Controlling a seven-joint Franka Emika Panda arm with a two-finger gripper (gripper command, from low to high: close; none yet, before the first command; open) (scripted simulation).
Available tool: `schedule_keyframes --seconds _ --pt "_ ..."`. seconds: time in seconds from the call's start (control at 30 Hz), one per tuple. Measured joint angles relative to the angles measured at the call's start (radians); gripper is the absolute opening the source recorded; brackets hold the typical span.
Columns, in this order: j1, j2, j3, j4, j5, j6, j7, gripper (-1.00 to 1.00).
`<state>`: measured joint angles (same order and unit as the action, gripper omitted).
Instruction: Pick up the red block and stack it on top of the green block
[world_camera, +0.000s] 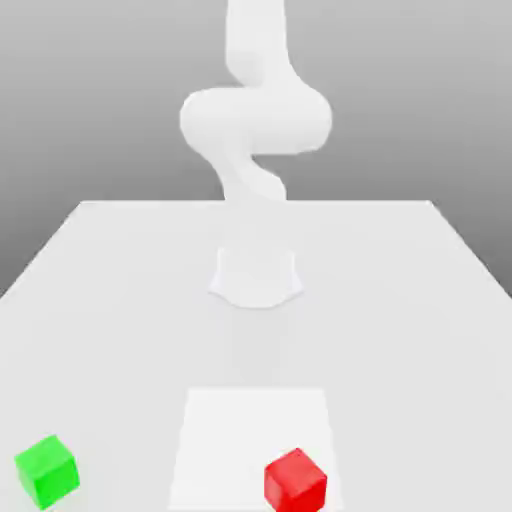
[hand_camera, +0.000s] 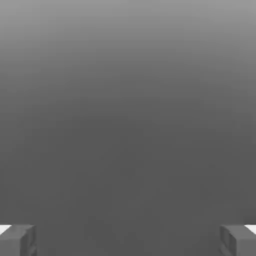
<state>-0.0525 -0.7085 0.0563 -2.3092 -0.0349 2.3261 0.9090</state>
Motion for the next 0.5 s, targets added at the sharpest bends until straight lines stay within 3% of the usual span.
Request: schedule_keyframes --seconds 0.27,0.5 --pt "-0.155 0.298 0.168 -0.030 -0.122 0.084 0.359 0.00" --pt "-0.222 0.556 0.244 -0.055 -0.230 0.155 0.669 0.00"
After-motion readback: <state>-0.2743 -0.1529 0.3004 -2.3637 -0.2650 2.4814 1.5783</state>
